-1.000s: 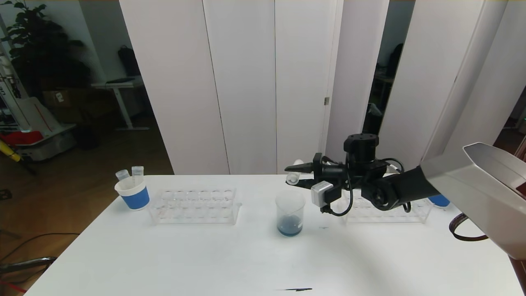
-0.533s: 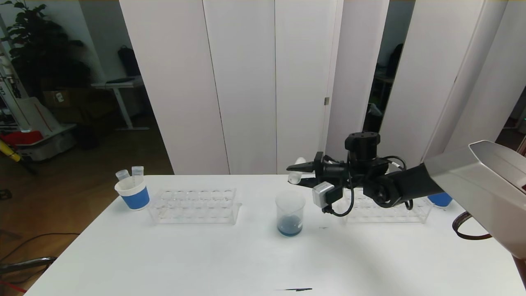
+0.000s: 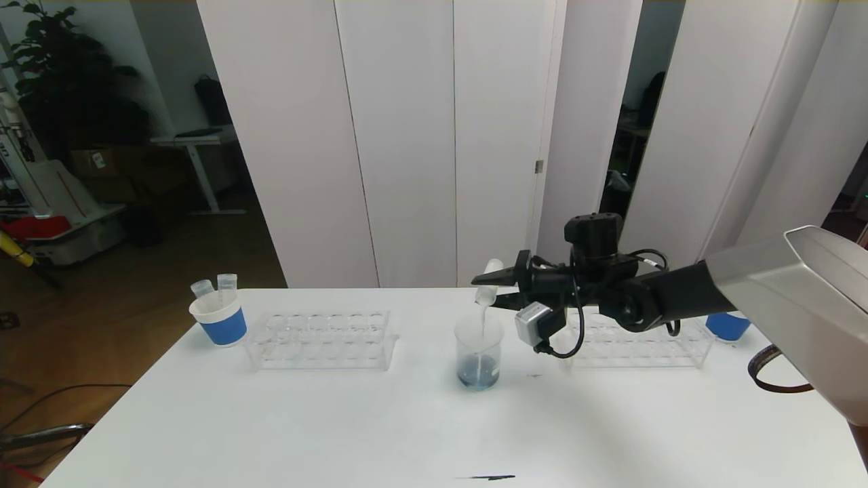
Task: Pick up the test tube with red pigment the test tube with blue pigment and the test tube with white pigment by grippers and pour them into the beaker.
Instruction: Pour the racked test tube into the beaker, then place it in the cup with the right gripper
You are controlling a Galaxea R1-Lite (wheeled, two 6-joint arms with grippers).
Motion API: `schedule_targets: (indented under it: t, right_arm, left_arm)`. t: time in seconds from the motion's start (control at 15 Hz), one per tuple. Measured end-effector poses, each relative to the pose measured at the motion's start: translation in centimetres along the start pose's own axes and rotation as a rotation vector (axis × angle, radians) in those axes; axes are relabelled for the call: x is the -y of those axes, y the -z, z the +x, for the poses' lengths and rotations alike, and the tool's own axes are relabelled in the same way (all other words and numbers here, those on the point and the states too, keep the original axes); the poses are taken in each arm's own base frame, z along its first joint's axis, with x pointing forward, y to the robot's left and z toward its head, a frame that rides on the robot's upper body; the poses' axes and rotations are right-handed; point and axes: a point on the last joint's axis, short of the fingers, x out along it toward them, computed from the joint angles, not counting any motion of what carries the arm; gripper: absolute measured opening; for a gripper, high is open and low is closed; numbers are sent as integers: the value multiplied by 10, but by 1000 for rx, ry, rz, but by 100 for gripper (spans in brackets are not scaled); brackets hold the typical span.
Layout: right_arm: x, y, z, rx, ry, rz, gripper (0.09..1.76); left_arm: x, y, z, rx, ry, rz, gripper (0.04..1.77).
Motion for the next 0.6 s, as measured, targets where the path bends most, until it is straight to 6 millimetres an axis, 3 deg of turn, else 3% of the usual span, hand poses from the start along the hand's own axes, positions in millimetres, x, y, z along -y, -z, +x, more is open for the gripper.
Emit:
schedule_targets:
  t: [0.6]
  right_arm:
    - [6,1,-1,-15,-42,-84,58]
  left_arm:
    - [0,0,0,0,0,0,175]
